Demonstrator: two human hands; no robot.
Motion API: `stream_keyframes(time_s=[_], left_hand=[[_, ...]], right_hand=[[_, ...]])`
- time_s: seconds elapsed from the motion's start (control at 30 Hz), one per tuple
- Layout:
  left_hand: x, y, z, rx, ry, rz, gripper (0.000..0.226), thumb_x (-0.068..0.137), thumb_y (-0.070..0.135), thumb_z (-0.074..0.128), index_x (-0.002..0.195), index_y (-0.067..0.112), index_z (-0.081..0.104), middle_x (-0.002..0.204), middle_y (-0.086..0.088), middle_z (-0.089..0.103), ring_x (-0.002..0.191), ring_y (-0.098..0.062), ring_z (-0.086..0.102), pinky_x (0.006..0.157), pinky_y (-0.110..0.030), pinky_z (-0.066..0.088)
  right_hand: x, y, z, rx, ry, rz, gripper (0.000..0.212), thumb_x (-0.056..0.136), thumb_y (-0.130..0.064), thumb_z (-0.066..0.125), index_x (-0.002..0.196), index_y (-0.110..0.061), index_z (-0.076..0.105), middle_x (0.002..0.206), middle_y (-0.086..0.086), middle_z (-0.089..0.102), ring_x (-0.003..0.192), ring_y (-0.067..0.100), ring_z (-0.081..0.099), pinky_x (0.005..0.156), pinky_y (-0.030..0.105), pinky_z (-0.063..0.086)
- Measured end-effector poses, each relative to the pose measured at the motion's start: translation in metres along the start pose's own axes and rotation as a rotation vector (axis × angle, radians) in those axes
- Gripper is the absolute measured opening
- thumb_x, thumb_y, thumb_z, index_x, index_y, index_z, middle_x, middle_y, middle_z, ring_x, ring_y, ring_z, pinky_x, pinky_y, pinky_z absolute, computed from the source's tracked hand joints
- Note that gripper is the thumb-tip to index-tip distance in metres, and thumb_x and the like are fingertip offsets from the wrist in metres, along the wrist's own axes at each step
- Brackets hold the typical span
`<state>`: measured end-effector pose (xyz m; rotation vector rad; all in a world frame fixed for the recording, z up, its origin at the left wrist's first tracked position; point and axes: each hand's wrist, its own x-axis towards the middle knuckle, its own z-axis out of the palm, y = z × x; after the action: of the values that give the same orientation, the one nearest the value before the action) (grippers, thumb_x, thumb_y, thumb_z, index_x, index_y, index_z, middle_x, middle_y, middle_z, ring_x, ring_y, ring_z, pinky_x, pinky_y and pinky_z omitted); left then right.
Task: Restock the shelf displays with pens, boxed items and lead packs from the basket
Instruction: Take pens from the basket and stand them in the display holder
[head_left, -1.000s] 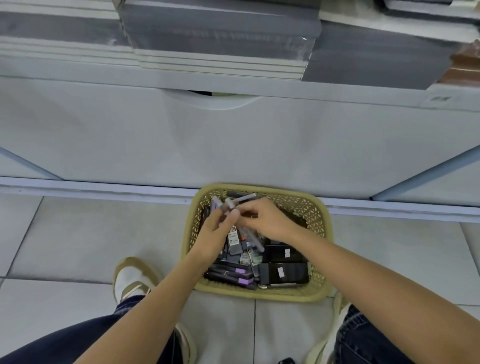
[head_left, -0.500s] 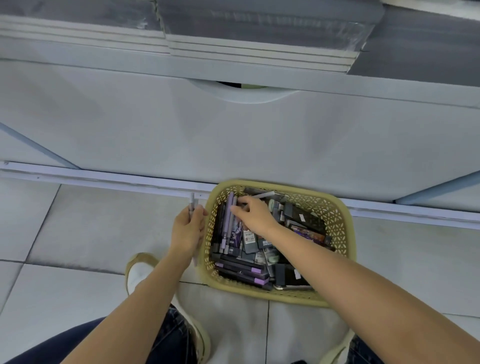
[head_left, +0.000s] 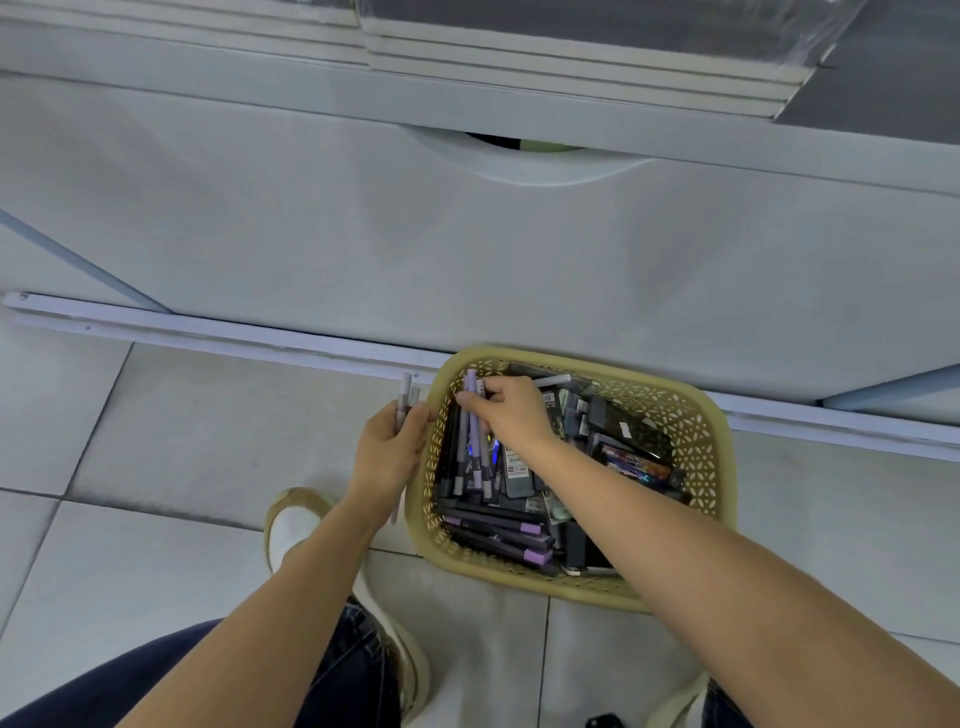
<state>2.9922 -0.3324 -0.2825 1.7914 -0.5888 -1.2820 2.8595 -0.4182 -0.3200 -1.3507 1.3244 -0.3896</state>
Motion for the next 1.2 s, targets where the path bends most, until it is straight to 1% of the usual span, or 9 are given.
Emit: stream_keyframes(time_s=[0.27, 0.37, 0.43, 0.53, 0.67, 0.8, 0.97, 1.07, 1.2], left_hand=[[-0.007, 0.002, 0.002, 0.07, 0.006, 0.019, 0.023, 0.098, 0.022, 0.054, 0.077, 0.012, 0.052, 0.055, 0.003, 0.048, 0.047, -0.01, 0.04, 0.046, -0.023, 0.037], [-0.007, 0.004, 0.004, 0.109, 0.01, 0.035, 0.022, 0.098, 0.022, 0.053, 0.079, 0.01, 0.053, 0.06, 0.0, 0.049, 0.052, -0.012, 0.043, 0.053, -0.025, 0.04], [-0.007, 0.005, 0.006, 0.123, 0.008, 0.051, 0.023, 0.098, 0.022, 0.053, 0.078, 0.011, 0.053, 0.062, -0.002, 0.049, 0.055, -0.013, 0.042, 0.054, -0.026, 0.038], [-0.009, 0.007, 0.011, 0.098, -0.019, 0.072, 0.023, 0.096, 0.024, 0.058, 0.079, 0.009, 0.053, 0.062, -0.001, 0.053, 0.055, -0.013, 0.047, 0.053, -0.025, 0.039], [-0.016, 0.014, 0.023, 0.07, -0.227, 0.052, 0.026, 0.081, 0.03, 0.076, 0.095, 0.01, 0.065, 0.076, 0.003, 0.074, 0.073, -0.009, 0.071, 0.064, -0.019, 0.055], [-0.023, 0.013, 0.033, 0.047, -0.373, 0.018, 0.018, 0.082, 0.022, 0.076, 0.088, 0.011, 0.064, 0.063, -0.003, 0.068, 0.056, -0.013, 0.065, 0.055, -0.021, 0.055], [-0.018, 0.009, 0.028, 0.045, -0.286, -0.002, 0.032, 0.091, 0.026, 0.067, 0.066, 0.01, 0.057, 0.045, -0.001, 0.048, 0.035, -0.013, 0.041, 0.038, -0.021, 0.039], [-0.014, 0.004, 0.024, 0.018, -0.244, -0.012, 0.029, 0.093, 0.026, 0.063, 0.083, -0.001, 0.062, 0.046, -0.002, 0.047, 0.037, -0.014, 0.04, 0.039, -0.023, 0.04], [-0.01, -0.001, 0.025, -0.064, -0.191, -0.017, 0.021, 0.094, 0.023, 0.062, 0.075, 0.014, 0.062, 0.046, -0.004, 0.047, 0.038, -0.016, 0.042, 0.039, -0.024, 0.042]], right_hand=[[-0.012, -0.001, -0.016, 0.161, 0.08, -0.083, 0.021, 0.09, -0.026, 0.067, 0.086, -0.007, 0.075, 0.072, 0.024, 0.063, 0.063, 0.02, 0.048, 0.064, 0.034, 0.041], [-0.016, -0.002, -0.024, 0.115, 0.143, -0.136, 0.021, 0.089, -0.031, 0.068, 0.073, -0.019, 0.073, 0.058, 0.005, 0.051, 0.057, 0.015, 0.039, 0.06, 0.029, 0.033], [-0.019, -0.002, -0.03, 0.076, 0.132, -0.145, 0.019, 0.089, -0.029, 0.068, 0.07, -0.027, 0.07, 0.064, 0.0, 0.052, 0.064, 0.017, 0.044, 0.067, 0.033, 0.037], [-0.025, -0.002, -0.039, 0.141, 0.057, -0.12, 0.015, 0.089, -0.025, 0.069, 0.084, -0.013, 0.077, 0.086, 0.017, 0.071, 0.085, 0.036, 0.063, 0.083, 0.048, 0.05], [-0.036, -0.01, -0.048, 0.292, -0.199, -0.072, 0.017, 0.088, -0.022, 0.07, 0.098, -0.01, 0.076, 0.096, 0.005, 0.076, 0.095, 0.02, 0.071, 0.079, 0.026, 0.056], [-0.044, -0.015, -0.044, 0.419, -0.274, -0.088, 0.015, 0.086, -0.022, 0.071, 0.097, -0.012, 0.077, 0.097, 0.008, 0.075, 0.097, 0.023, 0.07, 0.092, 0.033, 0.054], [-0.04, -0.008, -0.057, 0.478, -0.041, -0.052, 0.018, 0.091, -0.019, 0.065, 0.108, -0.017, 0.067, 0.091, 0.002, 0.07, 0.078, 0.015, 0.068, 0.066, 0.026, 0.058], [-0.034, 0.012, -0.077, 0.308, 0.274, 0.126, 0.024, 0.094, -0.021, 0.061, 0.113, -0.007, 0.064, 0.081, 0.006, 0.068, 0.062, 0.015, 0.061, 0.053, 0.023, 0.052], [-0.024, 0.024, -0.078, 0.234, 0.373, 0.226, 0.023, 0.089, -0.031, 0.068, 0.089, -0.009, 0.071, 0.067, 0.005, 0.069, 0.046, 0.01, 0.059, 0.04, 0.019, 0.046]])
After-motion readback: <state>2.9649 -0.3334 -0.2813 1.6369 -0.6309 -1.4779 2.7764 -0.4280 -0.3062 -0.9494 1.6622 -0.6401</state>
